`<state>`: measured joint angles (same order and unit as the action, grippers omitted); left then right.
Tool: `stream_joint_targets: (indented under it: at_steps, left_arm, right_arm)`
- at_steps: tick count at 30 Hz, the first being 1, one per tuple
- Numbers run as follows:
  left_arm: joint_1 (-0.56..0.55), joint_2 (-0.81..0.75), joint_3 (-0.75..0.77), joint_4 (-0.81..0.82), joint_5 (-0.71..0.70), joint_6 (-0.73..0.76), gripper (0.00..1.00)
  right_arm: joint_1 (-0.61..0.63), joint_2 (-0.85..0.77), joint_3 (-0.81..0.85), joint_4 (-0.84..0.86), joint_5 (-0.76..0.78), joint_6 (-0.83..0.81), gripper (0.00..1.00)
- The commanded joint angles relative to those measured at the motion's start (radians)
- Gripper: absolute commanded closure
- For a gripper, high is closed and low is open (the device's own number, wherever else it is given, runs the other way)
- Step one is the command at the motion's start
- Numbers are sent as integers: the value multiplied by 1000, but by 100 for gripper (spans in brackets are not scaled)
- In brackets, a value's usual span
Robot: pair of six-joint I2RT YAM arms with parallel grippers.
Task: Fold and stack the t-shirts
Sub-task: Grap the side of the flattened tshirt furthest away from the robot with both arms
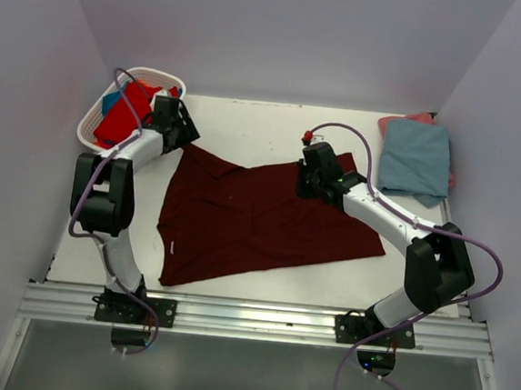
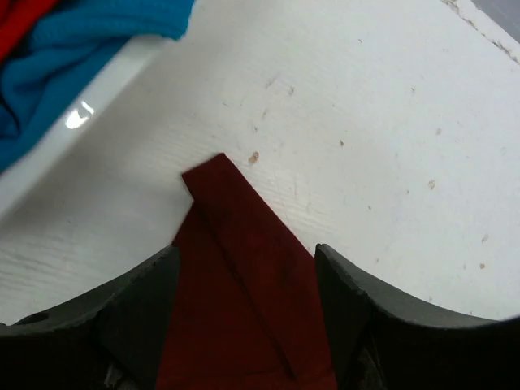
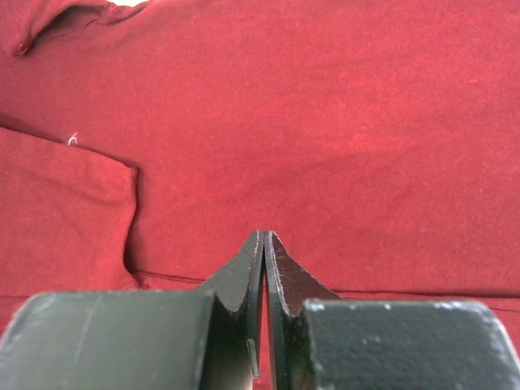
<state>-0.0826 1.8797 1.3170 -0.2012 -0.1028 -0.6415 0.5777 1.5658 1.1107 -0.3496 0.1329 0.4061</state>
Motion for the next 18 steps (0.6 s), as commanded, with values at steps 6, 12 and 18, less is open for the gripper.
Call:
stream_joint_targets:
  at_steps: [6,12,18]
  left_arm:
    - [64,128,157,16,73,60,34]
    - [75,179,136,6,98,28,54]
    - [75,196,102,6,98,8,62]
  right_arm:
    - [1,-12,0,9,-26,-6,95]
    - [1,-12,-2,6,-19,-4,96]
    - [-1,-9,-3,8,-21,-4,97]
